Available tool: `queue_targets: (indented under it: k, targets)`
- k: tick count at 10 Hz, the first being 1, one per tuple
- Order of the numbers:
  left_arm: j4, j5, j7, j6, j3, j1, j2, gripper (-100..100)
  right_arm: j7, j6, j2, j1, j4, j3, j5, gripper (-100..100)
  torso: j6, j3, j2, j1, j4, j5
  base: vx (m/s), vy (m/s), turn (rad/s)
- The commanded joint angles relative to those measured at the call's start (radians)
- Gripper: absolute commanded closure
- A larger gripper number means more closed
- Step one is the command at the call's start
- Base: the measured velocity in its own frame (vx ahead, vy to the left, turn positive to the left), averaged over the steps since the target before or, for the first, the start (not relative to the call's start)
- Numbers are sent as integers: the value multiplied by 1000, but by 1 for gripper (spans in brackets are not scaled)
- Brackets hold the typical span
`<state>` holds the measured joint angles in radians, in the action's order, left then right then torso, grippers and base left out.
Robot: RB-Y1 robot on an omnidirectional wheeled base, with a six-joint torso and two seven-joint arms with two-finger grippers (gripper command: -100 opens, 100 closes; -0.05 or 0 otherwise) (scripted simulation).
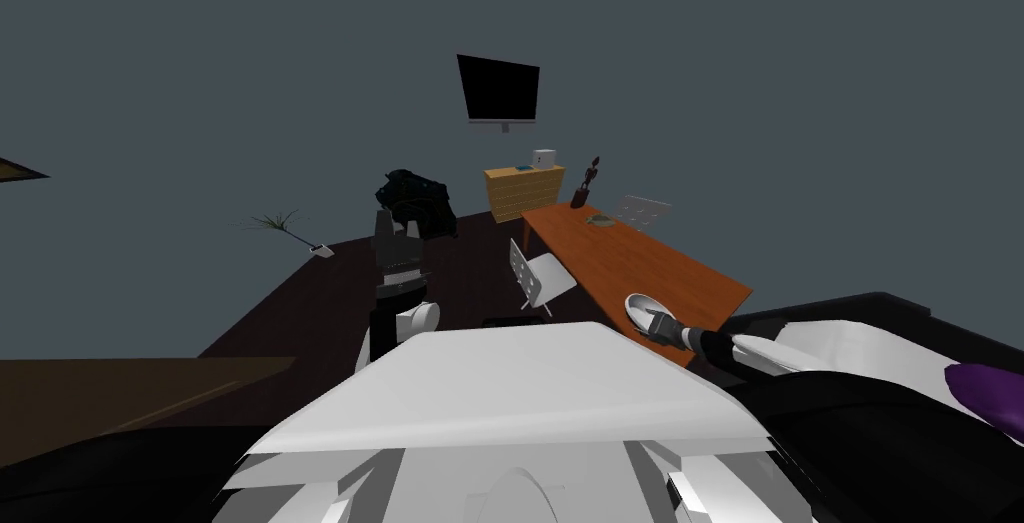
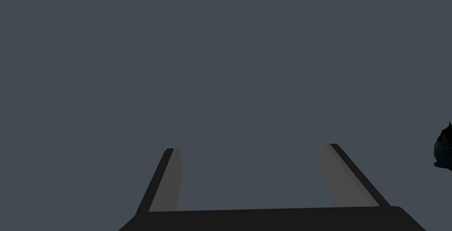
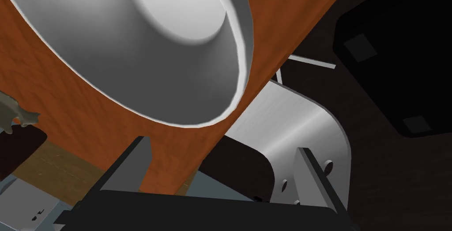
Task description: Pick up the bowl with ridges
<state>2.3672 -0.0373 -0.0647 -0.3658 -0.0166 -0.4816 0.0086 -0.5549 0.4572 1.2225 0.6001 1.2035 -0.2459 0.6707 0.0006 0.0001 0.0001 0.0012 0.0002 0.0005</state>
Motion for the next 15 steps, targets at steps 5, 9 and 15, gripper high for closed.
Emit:
queue_targets:
  k: [5, 9, 15]
  targets:
    - [0, 0, 0, 0, 0, 0, 0, 0, -55, 1, 18, -7, -128, -73, 45, -100, 0, -1, -1, 0, 0, 0, 25, 19, 81]
    - [0, 0, 0, 0, 0, 0, 0, 0, -85, -7, 14, 7, -183, -128, 72, -100, 0, 0, 0, -1, 0, -1, 26, -3, 60]
    - [0, 0, 0, 0, 0, 0, 0, 0, -94, -47, -46, -7, -196, -142, 81, -100, 0, 0, 0, -4, 0, -1, 11, -27, 44]
